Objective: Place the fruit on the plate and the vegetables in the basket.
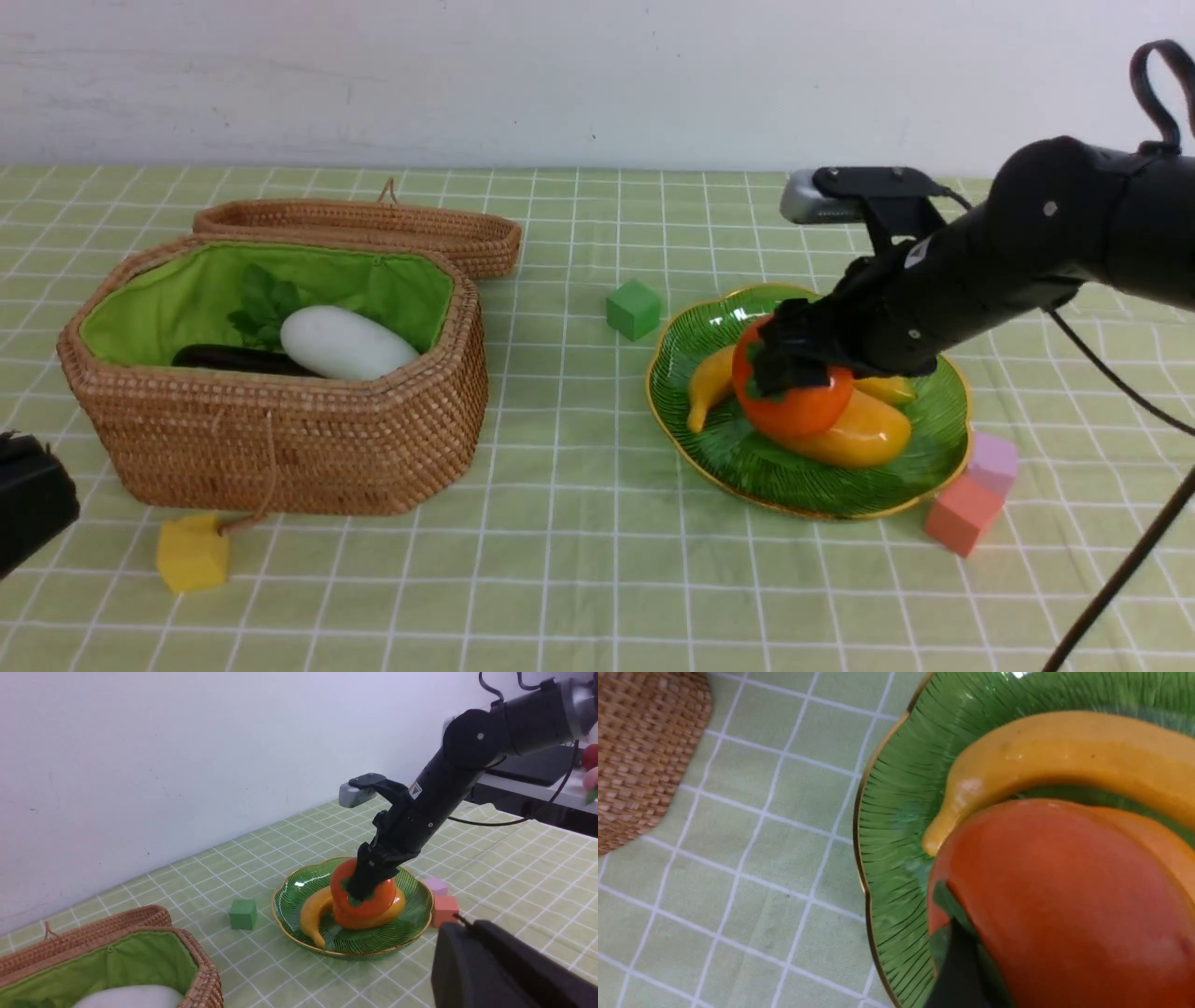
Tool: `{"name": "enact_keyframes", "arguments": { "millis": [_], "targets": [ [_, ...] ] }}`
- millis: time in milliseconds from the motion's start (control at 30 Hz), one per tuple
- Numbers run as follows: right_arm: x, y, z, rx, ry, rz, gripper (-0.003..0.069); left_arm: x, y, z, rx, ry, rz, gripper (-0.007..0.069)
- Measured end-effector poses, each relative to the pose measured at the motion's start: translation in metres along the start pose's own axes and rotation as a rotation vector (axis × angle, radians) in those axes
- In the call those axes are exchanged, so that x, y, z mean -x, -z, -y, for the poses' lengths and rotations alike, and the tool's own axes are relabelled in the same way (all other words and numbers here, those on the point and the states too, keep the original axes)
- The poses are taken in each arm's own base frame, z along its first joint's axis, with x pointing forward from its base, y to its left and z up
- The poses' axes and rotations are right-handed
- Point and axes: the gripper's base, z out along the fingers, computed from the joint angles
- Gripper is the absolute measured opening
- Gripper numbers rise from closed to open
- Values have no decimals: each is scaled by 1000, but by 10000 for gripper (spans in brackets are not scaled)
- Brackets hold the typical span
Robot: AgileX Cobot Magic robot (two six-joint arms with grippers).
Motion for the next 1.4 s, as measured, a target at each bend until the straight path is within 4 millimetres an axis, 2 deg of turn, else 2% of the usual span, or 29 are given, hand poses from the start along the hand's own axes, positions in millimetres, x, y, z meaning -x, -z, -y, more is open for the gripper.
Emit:
{"name": "enact_keyframes", "arguments": {
  "millis": [200, 367, 533, 700, 767, 867, 933, 967, 1000, 1033, 1067, 1100, 1133, 1200, 1300, 1333, 1367, 1400],
  "targets": [
    [-3, -15, -8, 14, 75, 8, 514, -1, 0, 1, -12, -2, -12, -12],
    [-6, -29, -6, 6, 131, -1, 514, -3, 0, 3, -32, -2, -33, -12],
    [-5, -30, -6, 4, 143, 6, 517, -5, 0, 4, -48, -2, -50, -12],
    [-2, -21, -7, -6, 172, 24, 604, -5, 0, 4, -49, -2, -52, -12],
    [1, -9, -9, -13, 200, 48, 650, -5, 0, 4, -49, -2, -52, -12],
    [7, 12, -12, -30, 249, 90, 658, -5, 0, 5, -50, -2, -53, -12],
    [10, 33, -16, -38, 284, 120, 640, -5, 0, 5, -55, -2, -57, -12],
    [11, 51, -20, -39, 303, 137, 611, -6, 0, 5, -57, -2, -60, -12],
    [12, 54, -20, -39, 305, 144, 605, -6, 0, 5, -57, -2, -60, -12],
    [12, 66, -23, -36, 312, 154, 589, -6, 0, 5, -57, -2, -60, -12],
    [9, 93, -29, -26, 327, 158, 524, -6, 0, 5, -57, -2, -60, -11],
    [8, 100, -30, -25, 331, 168, 515, -6, 0, 5, -56, -3, -60, -11],
    [3, 130, -35, -19, 345, 177, 438, -6, 0, 5, -55, 2, -60, -11],
    [-11, 166, -37, -22, 345, 146, 319, -6, 0, 5, -57, 12, -64, -11],
    [-32, 206, -36, -53, 315, 103, 125, -7, 1, 6, -66, 17, -72, -12],
    [-35, 207, -35, -60, 314, 89, 113, -7, 1, 6, -66, 17, -74, -13],
    [-48, 224, -33, -81, 296, 77, 36, -7, 3, 7, -62, 10, -68, -13],
    [-56, 230, -32, -92, 280, 66, 3, -7, 4, 7, -54, 2, -62, -13]
  ]
}}
